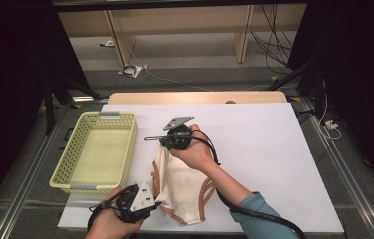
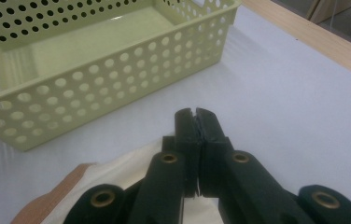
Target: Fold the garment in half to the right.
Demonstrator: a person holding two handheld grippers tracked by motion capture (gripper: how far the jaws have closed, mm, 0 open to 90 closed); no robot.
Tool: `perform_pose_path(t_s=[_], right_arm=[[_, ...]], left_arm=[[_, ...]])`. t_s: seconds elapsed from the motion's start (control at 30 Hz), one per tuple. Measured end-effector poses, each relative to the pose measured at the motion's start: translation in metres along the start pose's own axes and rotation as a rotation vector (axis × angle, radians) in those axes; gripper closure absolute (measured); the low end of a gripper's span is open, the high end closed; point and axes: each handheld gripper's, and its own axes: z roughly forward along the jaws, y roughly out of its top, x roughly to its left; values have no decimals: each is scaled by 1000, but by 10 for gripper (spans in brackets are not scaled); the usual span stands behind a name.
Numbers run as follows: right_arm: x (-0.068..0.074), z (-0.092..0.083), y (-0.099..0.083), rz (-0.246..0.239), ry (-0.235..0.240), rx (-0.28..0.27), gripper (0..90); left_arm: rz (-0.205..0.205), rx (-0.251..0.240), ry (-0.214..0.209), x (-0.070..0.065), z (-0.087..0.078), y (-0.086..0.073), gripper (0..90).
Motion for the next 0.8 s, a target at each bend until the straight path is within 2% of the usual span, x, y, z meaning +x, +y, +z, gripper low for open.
perform_pose_path(t_s=[0.8], right_arm=[[-12, -13, -15, 40, -13, -8, 892]], left_arm=[[24, -10, -19, -4, 7, 12, 830]])
